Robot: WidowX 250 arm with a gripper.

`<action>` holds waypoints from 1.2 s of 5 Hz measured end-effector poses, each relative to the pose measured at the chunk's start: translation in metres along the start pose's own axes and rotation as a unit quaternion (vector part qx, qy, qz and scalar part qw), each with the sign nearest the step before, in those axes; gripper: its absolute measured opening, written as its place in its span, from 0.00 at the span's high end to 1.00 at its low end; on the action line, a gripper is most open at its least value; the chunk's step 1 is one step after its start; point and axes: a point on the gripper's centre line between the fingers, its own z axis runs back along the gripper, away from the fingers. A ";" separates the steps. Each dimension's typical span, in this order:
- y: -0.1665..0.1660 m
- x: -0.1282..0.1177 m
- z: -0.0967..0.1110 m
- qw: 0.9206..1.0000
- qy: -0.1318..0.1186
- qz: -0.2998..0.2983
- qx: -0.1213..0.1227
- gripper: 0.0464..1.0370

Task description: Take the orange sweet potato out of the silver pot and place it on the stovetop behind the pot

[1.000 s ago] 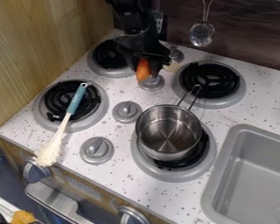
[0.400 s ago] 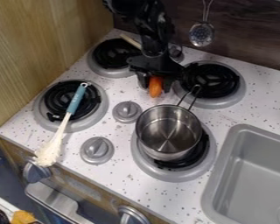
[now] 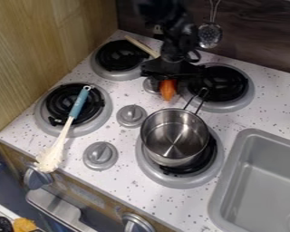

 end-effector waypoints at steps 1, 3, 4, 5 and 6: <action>-0.003 0.005 0.000 1.000 -0.010 0.001 -0.006 0.42; -0.001 0.012 -0.004 0.999 -0.006 -0.002 -0.038 0.07; 0.000 0.014 -0.005 0.998 -0.003 -0.022 -0.062 0.04; 0.001 0.014 -0.006 0.997 -0.002 -0.039 -0.067 0.04; 0.004 0.014 -0.005 0.997 -0.001 -0.050 -0.057 0.04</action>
